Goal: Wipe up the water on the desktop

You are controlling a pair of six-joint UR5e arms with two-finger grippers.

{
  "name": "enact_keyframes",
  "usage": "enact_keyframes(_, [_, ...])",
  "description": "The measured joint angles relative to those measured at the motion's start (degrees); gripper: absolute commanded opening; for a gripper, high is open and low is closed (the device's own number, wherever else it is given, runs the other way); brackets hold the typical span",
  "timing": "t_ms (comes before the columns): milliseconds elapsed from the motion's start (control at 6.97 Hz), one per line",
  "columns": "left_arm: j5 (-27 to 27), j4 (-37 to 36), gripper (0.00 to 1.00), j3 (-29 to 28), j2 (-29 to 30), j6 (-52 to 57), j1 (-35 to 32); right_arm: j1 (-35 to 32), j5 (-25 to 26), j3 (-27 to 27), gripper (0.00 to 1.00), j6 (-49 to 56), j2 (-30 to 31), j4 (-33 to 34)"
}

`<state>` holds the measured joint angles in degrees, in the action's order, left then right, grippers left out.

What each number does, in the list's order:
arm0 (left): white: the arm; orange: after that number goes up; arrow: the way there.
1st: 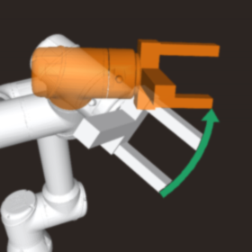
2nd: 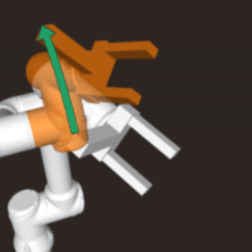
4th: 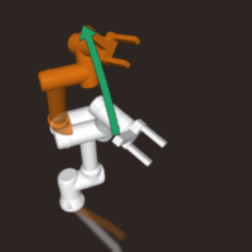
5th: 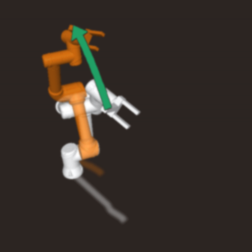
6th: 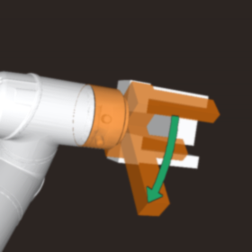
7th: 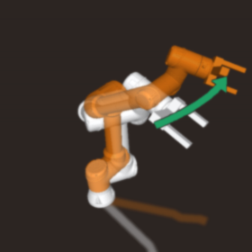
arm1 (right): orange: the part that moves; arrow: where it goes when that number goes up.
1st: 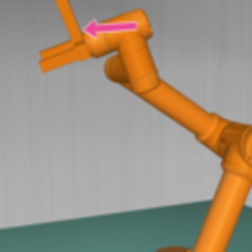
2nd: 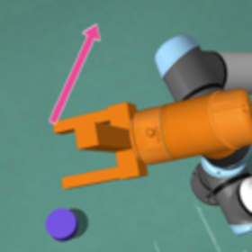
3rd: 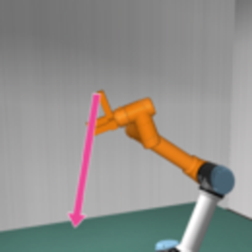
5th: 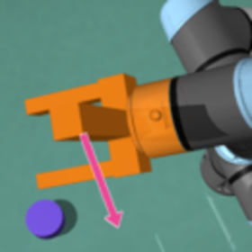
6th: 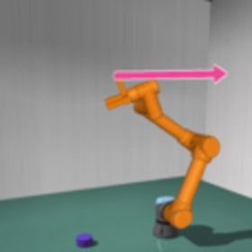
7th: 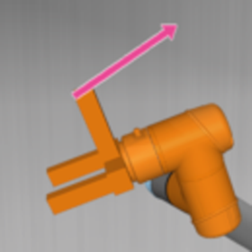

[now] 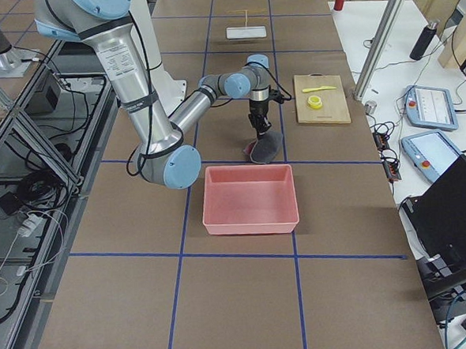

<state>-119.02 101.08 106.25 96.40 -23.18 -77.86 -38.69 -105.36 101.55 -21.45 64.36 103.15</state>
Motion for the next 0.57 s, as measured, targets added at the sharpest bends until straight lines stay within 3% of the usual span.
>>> enact_keyframes(574, [0.02,0.07,0.98,-1.22,0.49,0.15,-1.29,6.92,-4.44,0.51,0.00,-6.48,-1.87,-0.77])
